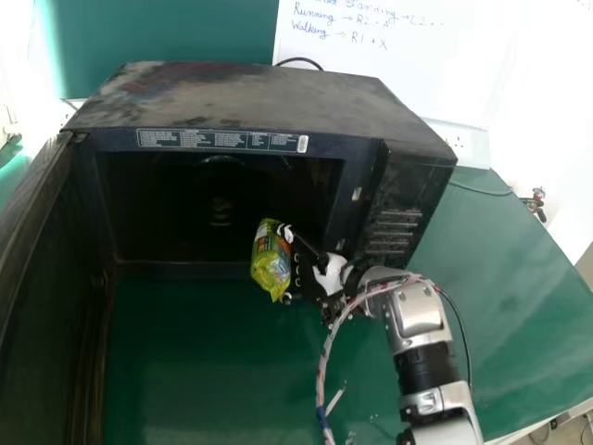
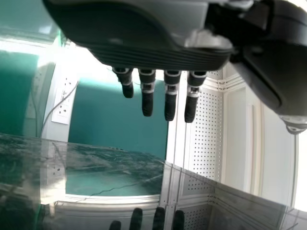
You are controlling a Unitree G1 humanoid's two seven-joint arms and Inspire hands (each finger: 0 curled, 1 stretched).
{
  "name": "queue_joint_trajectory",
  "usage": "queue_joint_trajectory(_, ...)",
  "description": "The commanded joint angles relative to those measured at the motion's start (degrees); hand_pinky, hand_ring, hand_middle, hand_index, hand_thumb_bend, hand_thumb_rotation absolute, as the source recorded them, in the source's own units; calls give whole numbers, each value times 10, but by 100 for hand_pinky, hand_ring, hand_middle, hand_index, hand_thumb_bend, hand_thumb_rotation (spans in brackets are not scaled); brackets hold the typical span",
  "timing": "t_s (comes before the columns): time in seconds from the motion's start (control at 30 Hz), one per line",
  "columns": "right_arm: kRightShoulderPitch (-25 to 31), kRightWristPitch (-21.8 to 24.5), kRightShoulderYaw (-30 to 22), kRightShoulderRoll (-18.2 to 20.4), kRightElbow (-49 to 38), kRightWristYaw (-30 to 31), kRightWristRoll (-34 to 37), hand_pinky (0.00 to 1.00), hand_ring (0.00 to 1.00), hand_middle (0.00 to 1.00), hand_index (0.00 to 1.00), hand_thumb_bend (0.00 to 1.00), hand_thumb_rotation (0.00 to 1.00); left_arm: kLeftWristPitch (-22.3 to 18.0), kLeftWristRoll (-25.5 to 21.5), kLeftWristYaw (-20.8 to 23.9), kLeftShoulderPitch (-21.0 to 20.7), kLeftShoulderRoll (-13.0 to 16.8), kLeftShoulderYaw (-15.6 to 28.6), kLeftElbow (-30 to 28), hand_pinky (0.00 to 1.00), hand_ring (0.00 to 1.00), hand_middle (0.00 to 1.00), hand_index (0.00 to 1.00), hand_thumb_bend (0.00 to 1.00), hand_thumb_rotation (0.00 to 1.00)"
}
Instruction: Put biscuit inside oven
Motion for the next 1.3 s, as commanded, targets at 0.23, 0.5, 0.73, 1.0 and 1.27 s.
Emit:
queue_joint_trajectory(0.23,-53,-42,-11,8,25,-19,-8,10,18,47,78,57,0,-4,5,2,4,-4,-10,0,99,93,92,88,95,96)
queue_joint_trajectory(0.5,3,-19,11,-9,-81,-21,-35,10,19,40,52,53,0,-6,5,1,4,-2,-8,2,99,93,92,88,95,96)
queue_joint_trajectory(0.73,14,6,14,-35,-140,-7,-39,10,18,47,61,57,0,-12,8,-4,0,0,-7,11,98,92,92,88,95,96)
queue_joint_trajectory(1.0,21,34,7,-73,-213,7,-30,9,17,47,69,56,0,-7,7,1,-15,2,-12,20,99,92,92,88,95,96)
queue_joint_trajectory(1.27,60,71,-18,-71,-294,-25,-16,12,19,47,83,57,0,-12,15,-3,-19,2,-15,27,99,94,93,90,96,95)
